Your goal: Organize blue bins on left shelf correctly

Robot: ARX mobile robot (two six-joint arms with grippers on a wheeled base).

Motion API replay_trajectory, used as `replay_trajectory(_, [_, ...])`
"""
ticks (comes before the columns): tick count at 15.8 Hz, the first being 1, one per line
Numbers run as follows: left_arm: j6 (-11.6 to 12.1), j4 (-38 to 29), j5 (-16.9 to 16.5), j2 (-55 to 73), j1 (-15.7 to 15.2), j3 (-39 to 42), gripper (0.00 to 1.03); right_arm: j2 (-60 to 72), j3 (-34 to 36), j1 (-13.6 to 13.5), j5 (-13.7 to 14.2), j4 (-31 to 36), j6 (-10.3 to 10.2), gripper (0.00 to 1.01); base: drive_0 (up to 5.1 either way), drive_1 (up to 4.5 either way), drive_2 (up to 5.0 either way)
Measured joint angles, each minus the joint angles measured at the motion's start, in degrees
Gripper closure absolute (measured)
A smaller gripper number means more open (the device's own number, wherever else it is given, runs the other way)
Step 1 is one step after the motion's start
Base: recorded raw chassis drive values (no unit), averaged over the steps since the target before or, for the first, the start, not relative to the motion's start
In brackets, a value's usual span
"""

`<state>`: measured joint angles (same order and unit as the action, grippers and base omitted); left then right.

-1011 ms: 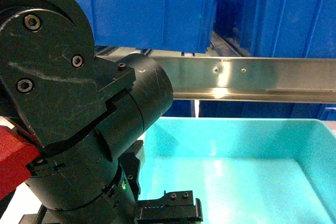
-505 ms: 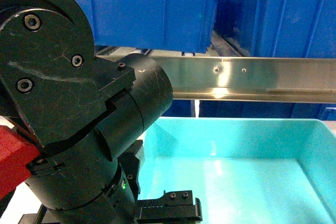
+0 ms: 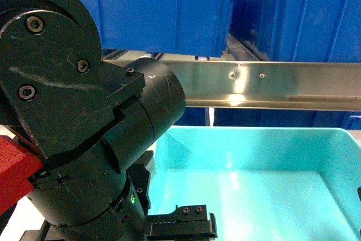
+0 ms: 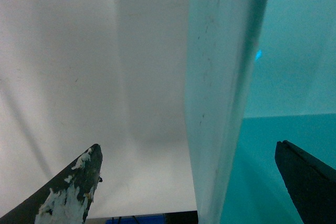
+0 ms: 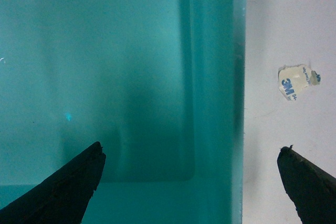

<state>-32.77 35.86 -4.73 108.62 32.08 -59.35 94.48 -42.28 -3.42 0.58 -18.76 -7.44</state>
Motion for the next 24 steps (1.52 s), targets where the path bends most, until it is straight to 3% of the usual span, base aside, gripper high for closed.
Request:
replay_trajectory(8, [0.0,0.0,0.0,0.0,0.0,0.0,0.05,0.0,0.0,0.0,0.0,0.0,-0.1,0.03,0.0,0.0,0.0])
replay_trajectory(9, [0.1,0.0,0.0,0.0,0.0,0.0,0.12,0.0,0.0,0.0,0.0,0.0,-0.2,0.09,0.0,0.0,0.0])
replay_trajectory(17, [0.1,0.3,0.5,0.0,0.0,0.0,0.99,0.0,0.0,0.0,0.4,0.0,0.2,0.97,0.0,0.0,0.0])
replay_trajectory(18, [0.5,0.1,0.7,0.0,-0.2,0.0,1.01,0.0,0.0,0.0,0.0,0.0,1.0,0.99,0.0,0.0,0.0])
replay_trajectory(24, [0.7,0.1,0.7,0.0,-0.3,0.0,1.01,-0.1,0.0,0.0,-0.2,-0.1,1.0,0.99,0.0,0.0,0.0])
